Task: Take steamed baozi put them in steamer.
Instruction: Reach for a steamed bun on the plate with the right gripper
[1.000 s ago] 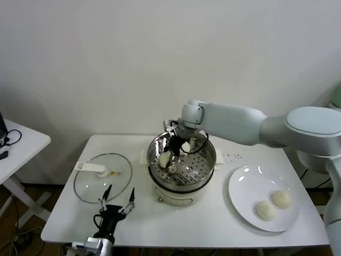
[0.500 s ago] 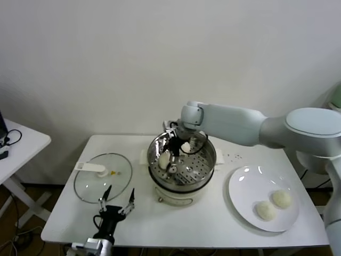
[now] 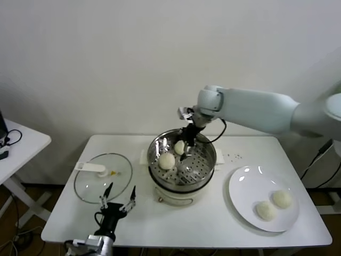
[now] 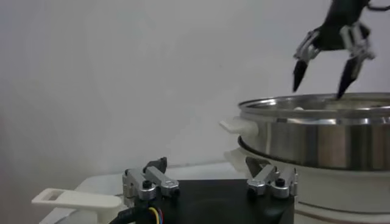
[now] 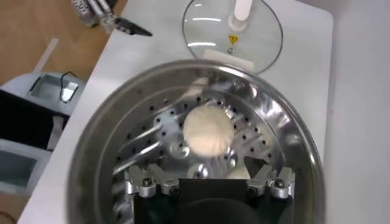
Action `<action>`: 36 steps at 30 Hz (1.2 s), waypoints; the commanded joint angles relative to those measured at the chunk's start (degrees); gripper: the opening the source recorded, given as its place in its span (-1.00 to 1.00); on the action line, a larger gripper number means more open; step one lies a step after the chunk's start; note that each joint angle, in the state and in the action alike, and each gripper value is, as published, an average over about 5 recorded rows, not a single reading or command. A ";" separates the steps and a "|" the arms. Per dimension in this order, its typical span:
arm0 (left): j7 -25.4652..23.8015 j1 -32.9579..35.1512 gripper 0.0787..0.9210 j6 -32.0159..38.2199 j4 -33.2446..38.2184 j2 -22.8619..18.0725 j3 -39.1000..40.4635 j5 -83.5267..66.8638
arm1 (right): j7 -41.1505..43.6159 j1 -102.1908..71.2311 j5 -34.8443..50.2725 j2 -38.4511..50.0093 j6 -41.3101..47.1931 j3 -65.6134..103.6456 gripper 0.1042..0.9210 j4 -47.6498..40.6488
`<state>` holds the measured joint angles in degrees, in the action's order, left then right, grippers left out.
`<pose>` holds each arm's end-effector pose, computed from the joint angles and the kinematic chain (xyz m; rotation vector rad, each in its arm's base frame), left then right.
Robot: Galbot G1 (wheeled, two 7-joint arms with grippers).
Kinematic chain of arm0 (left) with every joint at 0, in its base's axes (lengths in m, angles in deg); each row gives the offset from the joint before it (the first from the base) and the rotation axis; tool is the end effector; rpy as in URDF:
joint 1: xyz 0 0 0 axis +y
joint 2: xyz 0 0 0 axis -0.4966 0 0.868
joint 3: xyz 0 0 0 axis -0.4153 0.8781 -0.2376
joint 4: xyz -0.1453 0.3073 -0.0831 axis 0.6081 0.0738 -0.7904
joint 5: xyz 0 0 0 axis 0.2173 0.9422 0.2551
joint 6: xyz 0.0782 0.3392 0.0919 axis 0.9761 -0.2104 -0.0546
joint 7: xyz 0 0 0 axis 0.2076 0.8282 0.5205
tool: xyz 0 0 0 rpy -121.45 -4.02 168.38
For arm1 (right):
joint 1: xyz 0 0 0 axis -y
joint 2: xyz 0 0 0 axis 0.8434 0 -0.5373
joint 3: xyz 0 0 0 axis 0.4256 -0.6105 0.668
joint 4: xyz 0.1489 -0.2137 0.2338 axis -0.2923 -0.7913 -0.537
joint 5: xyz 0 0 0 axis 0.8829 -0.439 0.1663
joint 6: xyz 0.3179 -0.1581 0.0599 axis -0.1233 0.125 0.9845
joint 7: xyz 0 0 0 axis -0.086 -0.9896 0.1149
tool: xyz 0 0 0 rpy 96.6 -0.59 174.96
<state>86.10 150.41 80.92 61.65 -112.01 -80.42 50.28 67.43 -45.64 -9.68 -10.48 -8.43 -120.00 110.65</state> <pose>0.1750 0.0224 -0.3723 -0.1718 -3.0617 -0.1079 0.5795 0.0496 -0.0381 1.6271 -1.4092 1.2620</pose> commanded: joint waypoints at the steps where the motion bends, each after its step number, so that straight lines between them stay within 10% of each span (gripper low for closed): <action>1: -0.01 -0.82 0.77 -0.48 0.02 0.16 0.61 0.14 | 7.03 8.64 -7.63 17.18 -4.73 -1.79 0.76 11.00; 18: 0.50 1.33 0.77 1.80 0.01 1.34 -1.63 -1.08 | 8.73 -30.20 -35.90 46.30 -7.92 28.75 0.76 18.35; 36: 0.36 2.42 0.77 2.15 -0.52 0.74 -2.21 -0.46 | 5.15 -41.91 -41.40 42.89 -7.28 32.64 0.76 12.03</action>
<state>86.49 152.45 82.78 61.33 -111.19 -82.33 49.81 73.32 -79.50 -46.23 31.63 -15.61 -91.87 124.69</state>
